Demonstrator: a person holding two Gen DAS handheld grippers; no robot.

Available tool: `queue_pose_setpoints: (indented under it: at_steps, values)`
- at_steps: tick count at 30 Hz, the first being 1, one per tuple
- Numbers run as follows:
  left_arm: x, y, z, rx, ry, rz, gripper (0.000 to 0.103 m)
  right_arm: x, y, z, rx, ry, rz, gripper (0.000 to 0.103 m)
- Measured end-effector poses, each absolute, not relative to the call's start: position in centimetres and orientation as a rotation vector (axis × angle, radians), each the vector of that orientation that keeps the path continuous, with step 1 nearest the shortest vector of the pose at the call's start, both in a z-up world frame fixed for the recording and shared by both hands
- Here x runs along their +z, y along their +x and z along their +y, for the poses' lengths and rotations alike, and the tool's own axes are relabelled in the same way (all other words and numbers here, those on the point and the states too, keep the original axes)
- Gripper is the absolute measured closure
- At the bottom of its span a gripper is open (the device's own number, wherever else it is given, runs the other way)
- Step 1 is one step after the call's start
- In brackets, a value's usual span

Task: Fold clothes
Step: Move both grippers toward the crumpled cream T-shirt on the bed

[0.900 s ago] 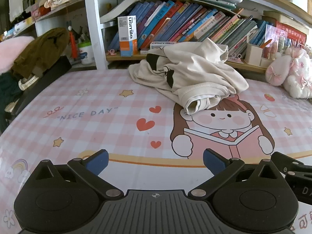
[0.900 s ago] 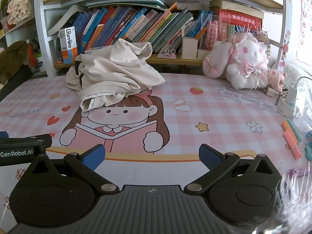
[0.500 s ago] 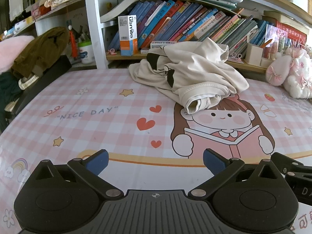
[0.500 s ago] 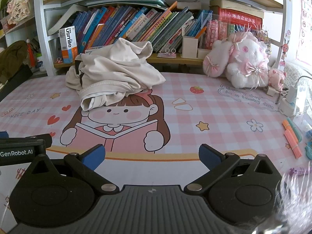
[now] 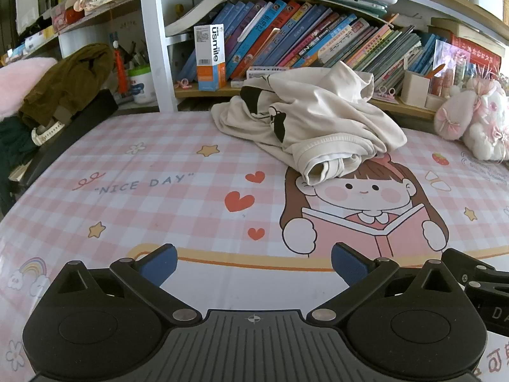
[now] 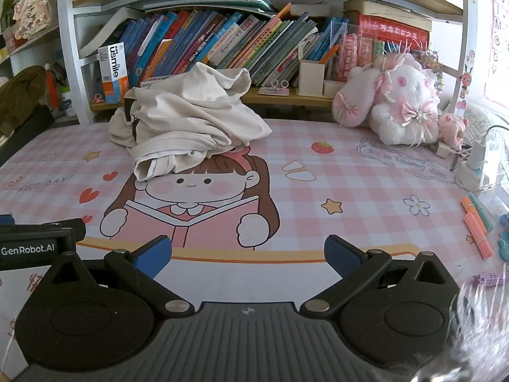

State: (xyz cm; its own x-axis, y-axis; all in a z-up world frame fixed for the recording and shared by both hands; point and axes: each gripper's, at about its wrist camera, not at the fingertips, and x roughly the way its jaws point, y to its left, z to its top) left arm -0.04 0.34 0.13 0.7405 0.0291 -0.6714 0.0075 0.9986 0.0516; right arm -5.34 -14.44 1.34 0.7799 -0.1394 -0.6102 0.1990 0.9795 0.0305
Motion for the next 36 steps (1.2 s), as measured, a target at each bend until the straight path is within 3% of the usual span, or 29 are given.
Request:
queue_pose_setpoints:
  at_steps: [36]
  values:
    - [-0.22, 0.4, 0.62, 0.003, 0.037, 0.769, 0.0, 1.03, -4.87, -14.39, -0.184, 0.099, 0.674, 0.0]
